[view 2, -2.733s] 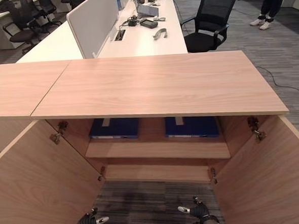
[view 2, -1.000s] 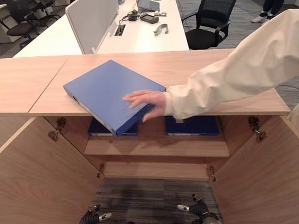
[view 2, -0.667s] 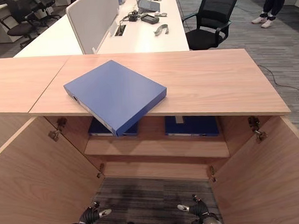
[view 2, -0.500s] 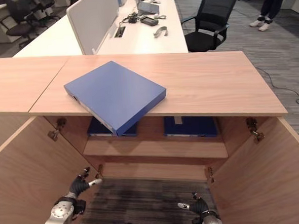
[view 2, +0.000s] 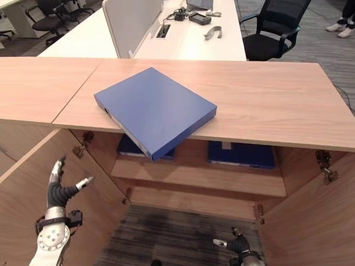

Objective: Put the empty folder in the office cabinet

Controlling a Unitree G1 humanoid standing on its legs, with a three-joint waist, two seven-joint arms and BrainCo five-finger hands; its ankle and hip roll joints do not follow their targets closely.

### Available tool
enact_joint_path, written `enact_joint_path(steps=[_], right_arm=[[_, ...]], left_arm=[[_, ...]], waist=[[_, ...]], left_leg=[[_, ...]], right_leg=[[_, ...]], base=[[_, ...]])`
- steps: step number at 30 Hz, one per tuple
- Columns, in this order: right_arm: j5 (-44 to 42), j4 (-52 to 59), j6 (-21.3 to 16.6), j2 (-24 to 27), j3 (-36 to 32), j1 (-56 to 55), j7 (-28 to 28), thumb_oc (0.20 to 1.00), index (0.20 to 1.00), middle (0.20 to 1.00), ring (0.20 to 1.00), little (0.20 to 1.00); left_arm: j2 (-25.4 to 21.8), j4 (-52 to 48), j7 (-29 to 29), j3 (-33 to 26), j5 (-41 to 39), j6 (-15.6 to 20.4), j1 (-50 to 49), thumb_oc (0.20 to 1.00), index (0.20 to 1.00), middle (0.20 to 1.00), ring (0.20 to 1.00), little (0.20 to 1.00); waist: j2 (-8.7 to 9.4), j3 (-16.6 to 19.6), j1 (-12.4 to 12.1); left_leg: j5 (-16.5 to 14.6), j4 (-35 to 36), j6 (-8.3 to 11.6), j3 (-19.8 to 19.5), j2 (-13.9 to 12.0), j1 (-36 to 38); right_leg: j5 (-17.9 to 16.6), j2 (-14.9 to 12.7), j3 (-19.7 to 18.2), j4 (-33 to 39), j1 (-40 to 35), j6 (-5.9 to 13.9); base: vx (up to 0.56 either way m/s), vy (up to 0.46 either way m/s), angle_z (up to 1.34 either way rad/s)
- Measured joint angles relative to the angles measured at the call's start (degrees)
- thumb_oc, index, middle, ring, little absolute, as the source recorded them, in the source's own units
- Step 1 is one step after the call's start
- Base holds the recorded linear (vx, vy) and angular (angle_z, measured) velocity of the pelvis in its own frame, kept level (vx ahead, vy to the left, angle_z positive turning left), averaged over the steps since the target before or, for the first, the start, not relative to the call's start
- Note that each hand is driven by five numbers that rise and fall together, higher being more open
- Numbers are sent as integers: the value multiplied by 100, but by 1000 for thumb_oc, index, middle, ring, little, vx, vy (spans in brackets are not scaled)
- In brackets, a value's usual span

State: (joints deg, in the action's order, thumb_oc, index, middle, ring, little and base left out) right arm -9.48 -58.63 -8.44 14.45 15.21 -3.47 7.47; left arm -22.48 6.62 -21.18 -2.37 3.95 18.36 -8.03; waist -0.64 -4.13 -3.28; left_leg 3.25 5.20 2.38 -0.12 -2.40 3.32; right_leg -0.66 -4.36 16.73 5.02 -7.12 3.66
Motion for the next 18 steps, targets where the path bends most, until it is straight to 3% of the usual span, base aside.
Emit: enact_joint_path(steps=[11,18], right_arm=[[-3,-52,-9,-32,68,-10,65,1000,1000,1000,1000,1000],[-13,-243,-26,-117,75,-55,54,1000,1000,1000,1000,1000]], left_arm=[[-184,-926,-722,-19,1073,57,132,1000,1000,1000,1000,1000],[-1585,-1539,-817,-94,2362,155,344,1000,1000,1000,1000,1000]], waist=[[113,35,-20],[114,72,-28]], left_leg=[[3,-2,4,-3,0,0],[3,-1,5,-4,6,0]], right_leg=[[0,1,0,1,2,0],[0,-7,-1,9,2,1]], base=[[0,0,0],[0,0,0]])
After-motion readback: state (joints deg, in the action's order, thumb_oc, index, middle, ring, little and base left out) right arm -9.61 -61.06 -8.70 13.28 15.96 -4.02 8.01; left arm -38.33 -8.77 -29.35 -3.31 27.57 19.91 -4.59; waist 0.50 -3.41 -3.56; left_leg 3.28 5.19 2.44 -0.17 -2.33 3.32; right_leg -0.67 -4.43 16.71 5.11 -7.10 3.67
